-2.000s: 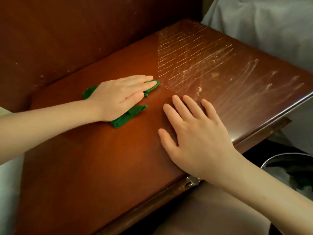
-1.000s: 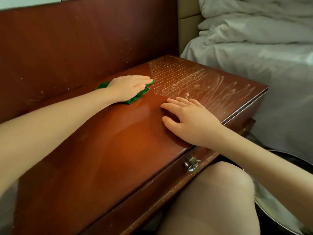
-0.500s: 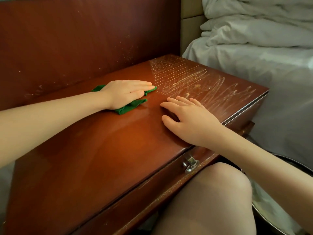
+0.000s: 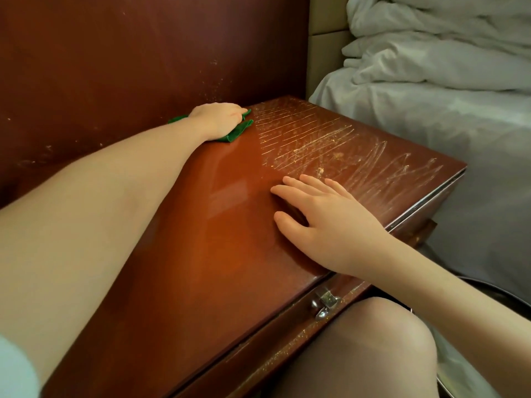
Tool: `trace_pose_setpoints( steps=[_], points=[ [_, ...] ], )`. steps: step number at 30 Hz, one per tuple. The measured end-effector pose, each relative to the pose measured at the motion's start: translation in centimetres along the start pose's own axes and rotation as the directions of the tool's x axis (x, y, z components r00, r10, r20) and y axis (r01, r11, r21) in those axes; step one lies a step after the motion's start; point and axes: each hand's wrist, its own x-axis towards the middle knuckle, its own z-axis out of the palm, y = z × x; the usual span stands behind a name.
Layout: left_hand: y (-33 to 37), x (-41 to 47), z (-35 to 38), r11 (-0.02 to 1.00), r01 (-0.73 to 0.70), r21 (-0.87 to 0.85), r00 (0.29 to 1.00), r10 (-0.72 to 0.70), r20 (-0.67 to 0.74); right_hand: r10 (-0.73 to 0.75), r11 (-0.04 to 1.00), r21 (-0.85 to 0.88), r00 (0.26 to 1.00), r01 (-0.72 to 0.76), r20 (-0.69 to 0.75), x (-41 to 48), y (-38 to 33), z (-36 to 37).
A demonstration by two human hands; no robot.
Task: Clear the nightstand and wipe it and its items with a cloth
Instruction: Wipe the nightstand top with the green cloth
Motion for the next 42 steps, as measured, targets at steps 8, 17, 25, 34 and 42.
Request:
trace_pose_setpoints(
  steps=[8, 17, 25, 34, 42],
  points=[
    [0.1, 3.3, 0.0, 0.996, 0.014, -0.093, 1.0, -0.014, 0.004, -0.005, 0.999, 0.052, 0.999, 0.007, -0.034, 0.2, 0.2, -0.1],
    [-0.2, 4.0, 0.0, 0.987, 0.003, -0.162, 1.0, -0.005, -0.016, -0.012, 1.0, 0.026, 0.997, 0.015, -0.08, 0.6, -0.1, 0.2],
    [-0.5, 2.0, 0.1, 0.985, -0.09, -0.145, 0.995, 0.084, -0.045, -0.016, 1.0, 0.023, 0.995, 0.019, -0.095, 0.7, -0.1, 0.2],
    [0.1, -4.3, -0.6, 0.96, -0.255, -0.113, 0.967, 0.251, -0.045, -0.013, 1.0, 0.002, 0.995, 0.013, -0.094, 0.6, -0.3, 0.2],
    [0.3, -12.0, -1.1, 0.863, -0.477, -0.169, 0.878, 0.478, -0.036, -0.011, 1.0, -0.014, 0.997, 0.01, -0.073, 0.7, -0.2, 0.1]
  ],
)
